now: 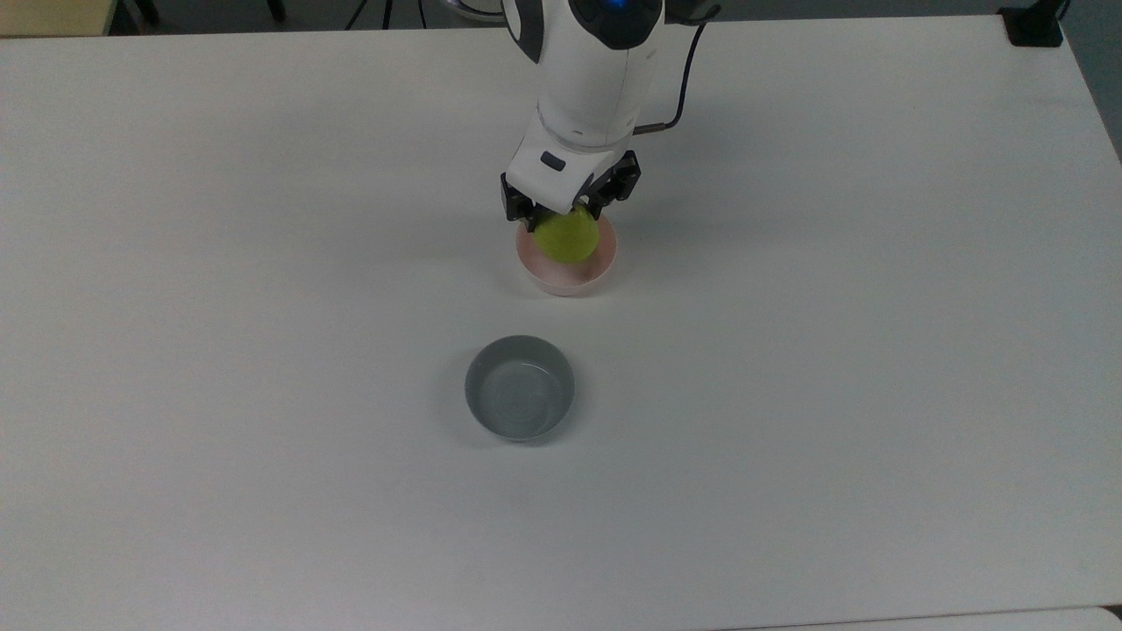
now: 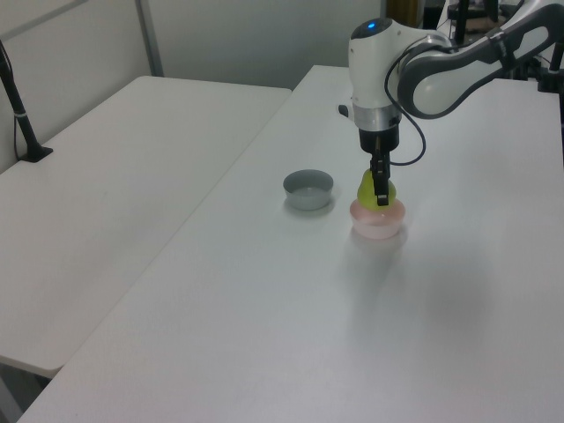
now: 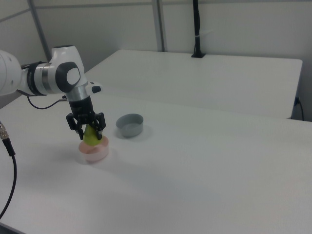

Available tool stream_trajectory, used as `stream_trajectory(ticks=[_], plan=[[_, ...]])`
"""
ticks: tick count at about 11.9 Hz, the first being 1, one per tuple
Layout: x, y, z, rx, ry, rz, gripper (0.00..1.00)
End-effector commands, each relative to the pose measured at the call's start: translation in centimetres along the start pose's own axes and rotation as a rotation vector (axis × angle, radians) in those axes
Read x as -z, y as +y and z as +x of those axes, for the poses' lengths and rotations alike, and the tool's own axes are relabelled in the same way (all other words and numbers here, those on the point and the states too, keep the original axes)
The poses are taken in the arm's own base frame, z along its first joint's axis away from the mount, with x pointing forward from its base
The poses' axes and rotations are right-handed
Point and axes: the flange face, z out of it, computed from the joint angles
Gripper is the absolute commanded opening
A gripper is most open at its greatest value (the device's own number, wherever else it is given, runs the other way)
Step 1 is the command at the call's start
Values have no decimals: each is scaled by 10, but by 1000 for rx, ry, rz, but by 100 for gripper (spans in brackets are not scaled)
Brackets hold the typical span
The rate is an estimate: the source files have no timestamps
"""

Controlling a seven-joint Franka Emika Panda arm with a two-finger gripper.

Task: Place the pear in the bowl
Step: 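Lower the pear into the pink bowl and open the gripper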

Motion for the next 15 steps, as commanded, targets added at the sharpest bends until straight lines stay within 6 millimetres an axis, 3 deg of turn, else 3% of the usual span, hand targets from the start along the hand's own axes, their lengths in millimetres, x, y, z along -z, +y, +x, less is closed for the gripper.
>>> stream_trajectory(ticks=[1, 8, 10, 11, 12, 15], plan=[[-3, -2, 0, -15, 20, -16, 56], [-15, -3, 1, -25, -2, -21, 63], [-15, -11, 2, -15, -2, -25, 66], [-16, -11, 2, -12, -3, -29, 73], [-16, -11, 2, -16, -3, -30, 87], [-21, -11, 3, -30, -10, -31, 95]])
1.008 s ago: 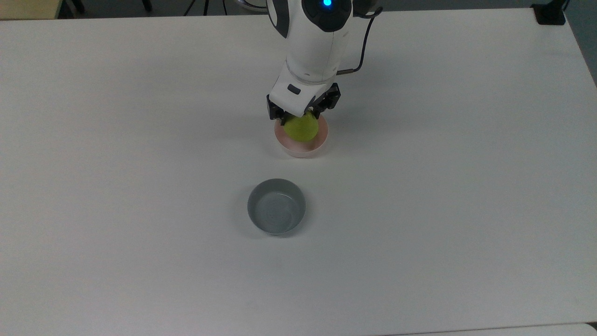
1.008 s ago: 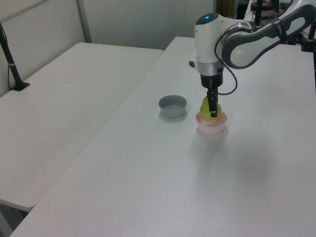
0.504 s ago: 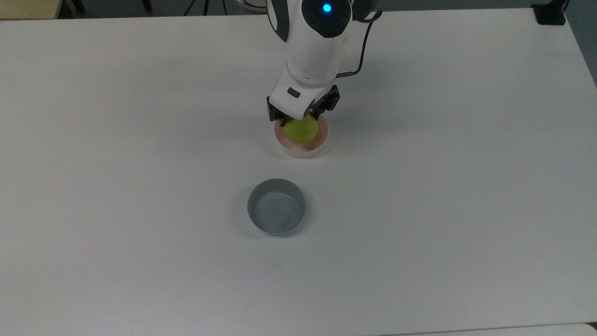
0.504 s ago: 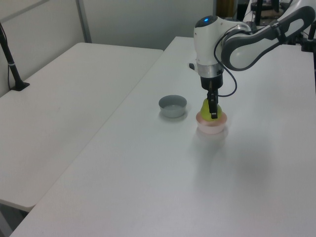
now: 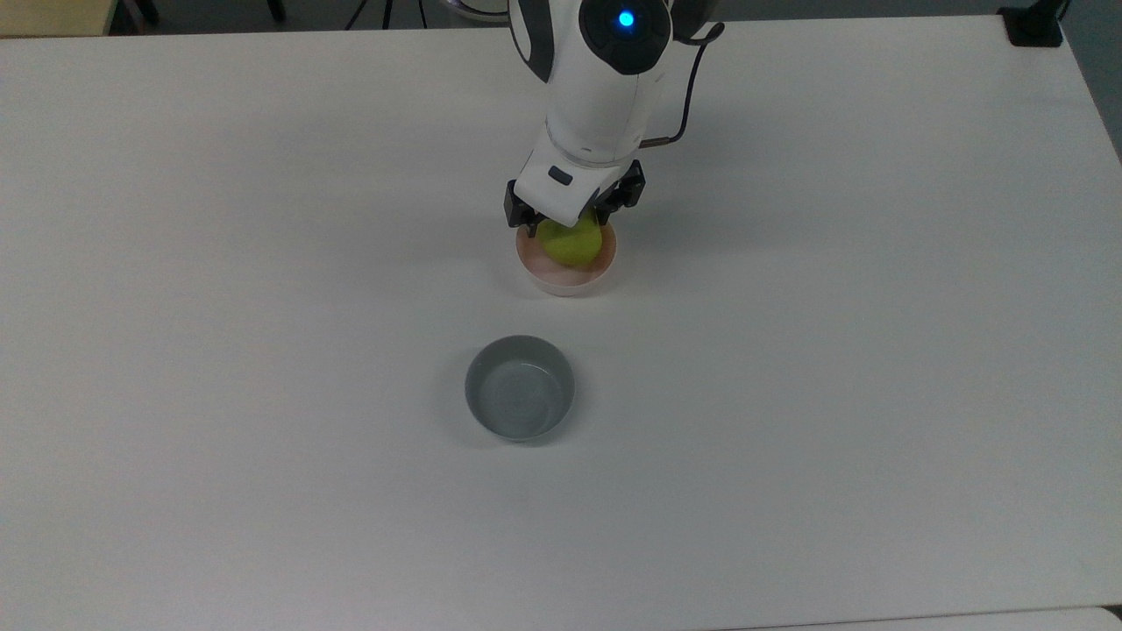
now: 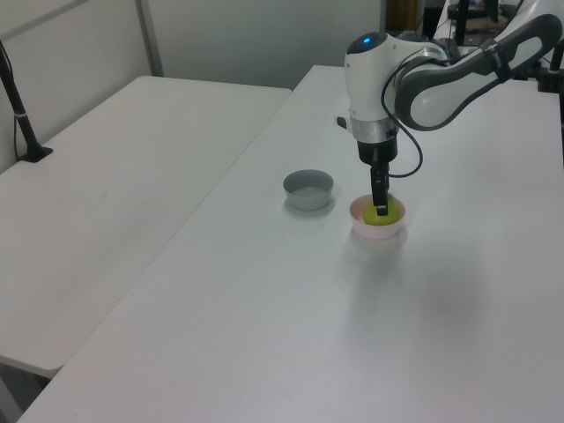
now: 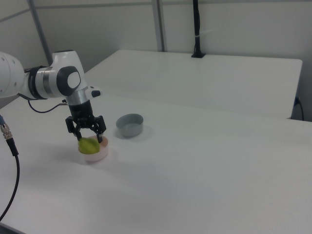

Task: Place the pear in the bowl

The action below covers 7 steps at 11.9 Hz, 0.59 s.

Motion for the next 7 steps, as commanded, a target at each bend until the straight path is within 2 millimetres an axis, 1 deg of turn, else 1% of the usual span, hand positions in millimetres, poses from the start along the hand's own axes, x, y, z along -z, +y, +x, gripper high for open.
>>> stream_trajectory(ticks=[1, 3, 4, 5, 6, 7], plan=[[-4, -3, -1, -20, 14, -25, 95], [-2, -3, 0, -21, 17, -26, 96], [0, -2, 0, -28, 20, -26, 100], [6, -2, 0, -37, 26, -28, 100], [16, 0, -1, -43, 38, -31, 100], [31, 5, -4, -57, 44, -35, 100]])
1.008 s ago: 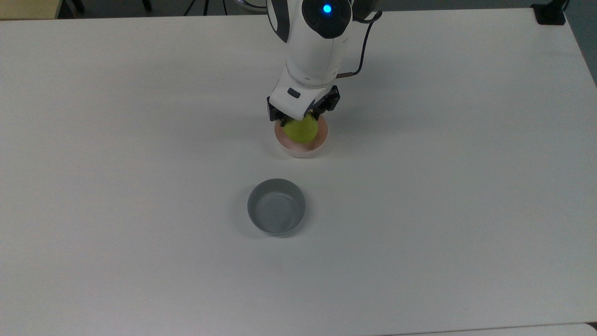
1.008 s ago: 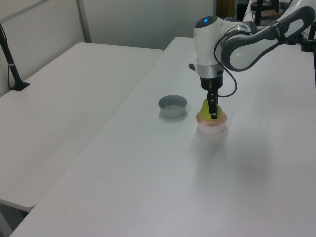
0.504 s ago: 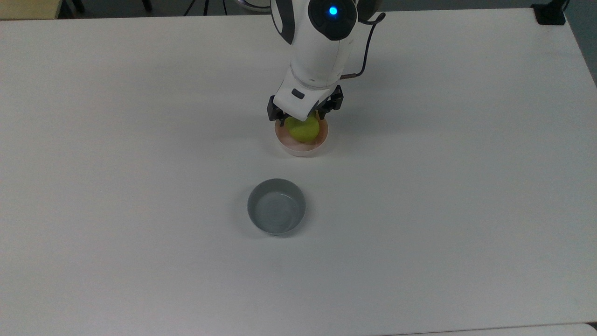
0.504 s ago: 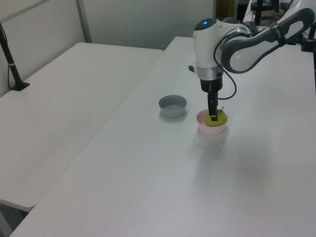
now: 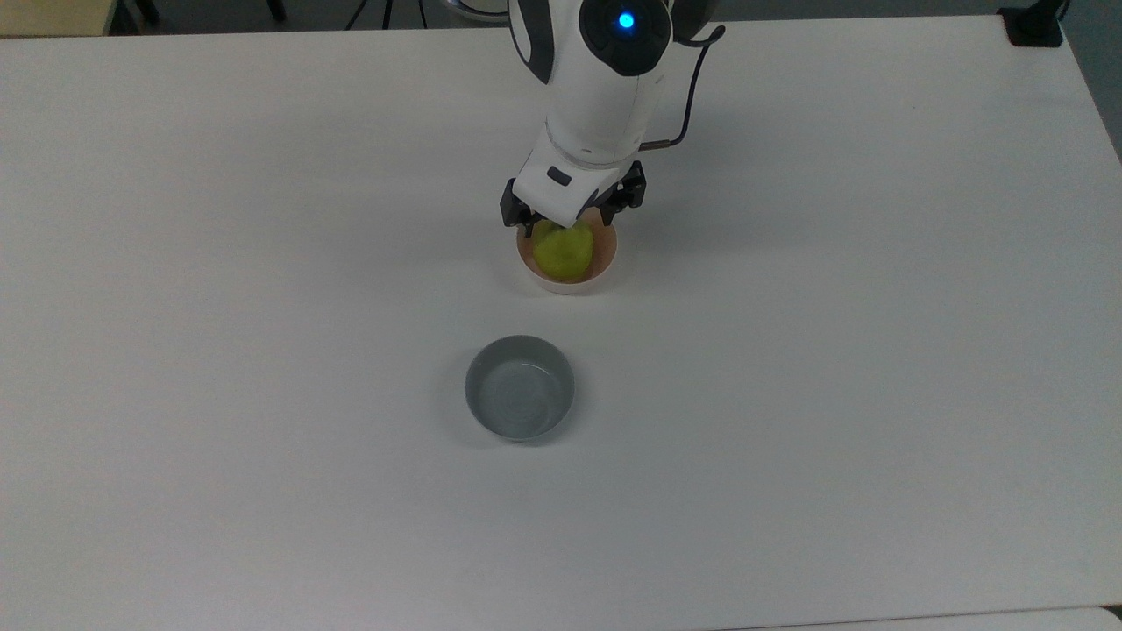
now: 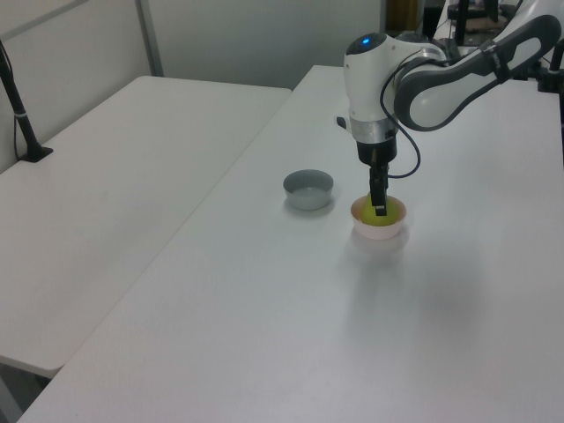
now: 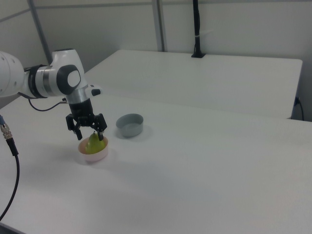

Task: Place the pear in the bowl

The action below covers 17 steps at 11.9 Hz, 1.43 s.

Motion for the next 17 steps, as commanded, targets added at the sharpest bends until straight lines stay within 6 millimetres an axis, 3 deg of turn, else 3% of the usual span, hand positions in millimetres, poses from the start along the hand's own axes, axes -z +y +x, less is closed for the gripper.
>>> stream_trajectory(ticks=[1, 6, 8, 10, 13, 17], plan=[[50, 10, -12, -44, 32, -41, 100], [135, 65, -36, -98, 53, -51, 100], [176, 104, -53, -118, 78, 42, 100], [202, 133, -70, -119, 77, 68, 100], [223, 150, -85, -167, 94, 65, 100], [229, 160, -92, -185, 104, 62, 100]])
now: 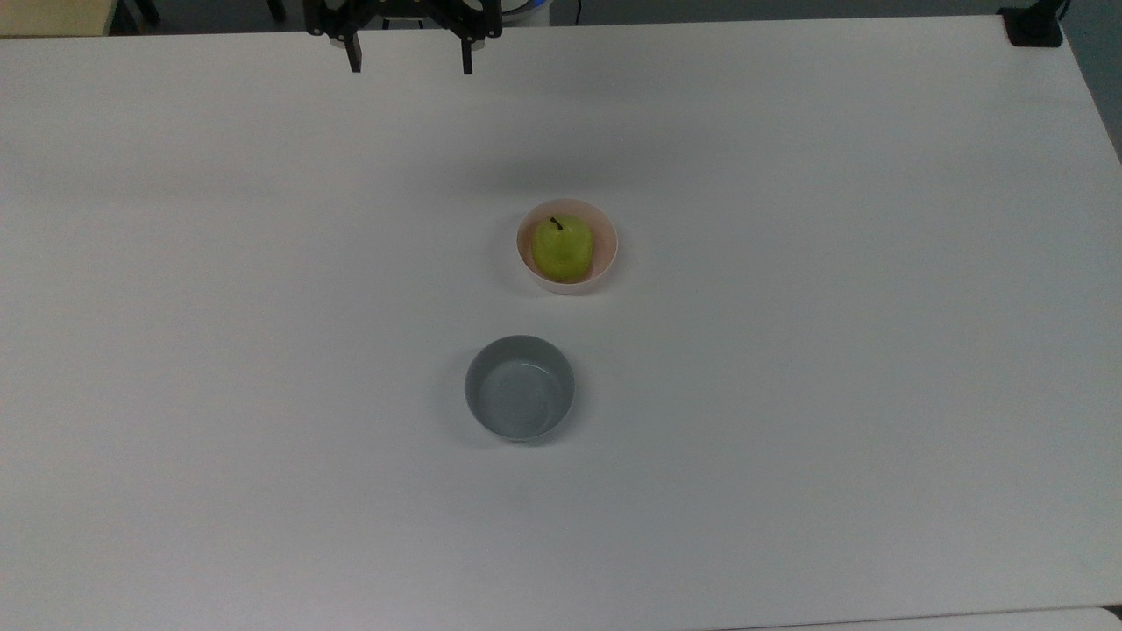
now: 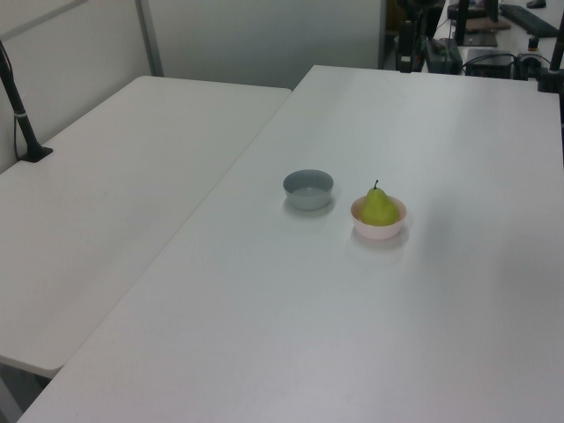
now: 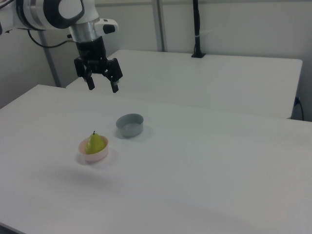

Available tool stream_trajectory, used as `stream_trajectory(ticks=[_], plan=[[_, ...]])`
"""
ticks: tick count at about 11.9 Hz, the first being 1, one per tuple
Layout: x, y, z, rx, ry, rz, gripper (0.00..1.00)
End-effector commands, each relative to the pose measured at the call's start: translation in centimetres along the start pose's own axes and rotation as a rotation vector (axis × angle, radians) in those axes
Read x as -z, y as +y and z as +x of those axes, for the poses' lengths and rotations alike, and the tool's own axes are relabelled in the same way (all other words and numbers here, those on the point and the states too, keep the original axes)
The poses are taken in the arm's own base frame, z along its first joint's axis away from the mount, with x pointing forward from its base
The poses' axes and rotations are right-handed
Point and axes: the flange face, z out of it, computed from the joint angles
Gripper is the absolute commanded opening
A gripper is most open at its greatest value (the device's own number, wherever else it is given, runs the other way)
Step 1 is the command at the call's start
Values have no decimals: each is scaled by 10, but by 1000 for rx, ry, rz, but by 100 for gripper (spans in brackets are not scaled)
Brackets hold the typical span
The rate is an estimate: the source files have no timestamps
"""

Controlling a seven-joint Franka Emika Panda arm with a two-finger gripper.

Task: Place the pear in the bowl

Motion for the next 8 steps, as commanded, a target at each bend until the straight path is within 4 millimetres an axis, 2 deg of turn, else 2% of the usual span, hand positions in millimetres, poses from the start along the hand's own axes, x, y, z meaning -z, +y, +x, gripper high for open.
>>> stream_trajectory(ticks=[1, 6, 8], plan=[[8, 2, -8, 3, -9, 16, 100], [6, -12, -10, -50, -36, 27, 100], [6, -11, -10, -52, -38, 27, 100]])
